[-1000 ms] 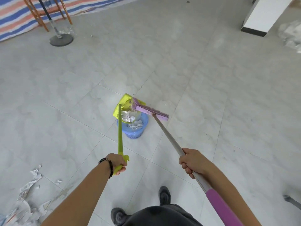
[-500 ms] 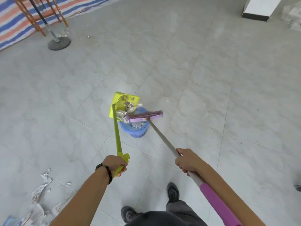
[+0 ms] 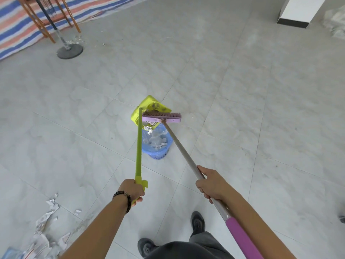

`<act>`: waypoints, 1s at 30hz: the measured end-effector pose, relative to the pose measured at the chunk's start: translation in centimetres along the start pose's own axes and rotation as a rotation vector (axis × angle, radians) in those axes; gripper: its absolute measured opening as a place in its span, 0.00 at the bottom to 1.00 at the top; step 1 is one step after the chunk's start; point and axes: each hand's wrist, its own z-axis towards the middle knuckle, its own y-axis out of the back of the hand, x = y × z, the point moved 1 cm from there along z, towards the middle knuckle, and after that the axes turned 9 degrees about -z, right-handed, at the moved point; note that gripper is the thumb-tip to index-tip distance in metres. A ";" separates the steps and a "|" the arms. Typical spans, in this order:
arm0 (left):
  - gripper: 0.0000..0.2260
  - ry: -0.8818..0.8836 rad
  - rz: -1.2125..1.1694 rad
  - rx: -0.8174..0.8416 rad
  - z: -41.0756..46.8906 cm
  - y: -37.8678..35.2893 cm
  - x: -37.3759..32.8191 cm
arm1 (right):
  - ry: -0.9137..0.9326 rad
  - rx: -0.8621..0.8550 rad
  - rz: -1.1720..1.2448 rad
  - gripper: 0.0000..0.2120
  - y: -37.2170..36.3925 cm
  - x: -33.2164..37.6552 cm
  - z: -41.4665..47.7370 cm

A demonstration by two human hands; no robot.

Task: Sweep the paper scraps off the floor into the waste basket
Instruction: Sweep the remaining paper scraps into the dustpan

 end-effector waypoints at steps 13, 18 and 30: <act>0.08 0.001 0.006 -0.075 -0.6 0.5 1.5 | -0.108 0.001 -0.077 0.26 0.4 -2.1 -1.7; 0.06 -0.012 0.021 -0.100 -1.0 -0.6 2.0 | -0.030 0.010 0.024 0.24 0.4 -1.8 -3.5; 0.06 -0.037 0.156 -0.183 -2.1 -2.0 1.1 | -0.047 0.034 -0.069 0.17 0.4 -0.5 0.1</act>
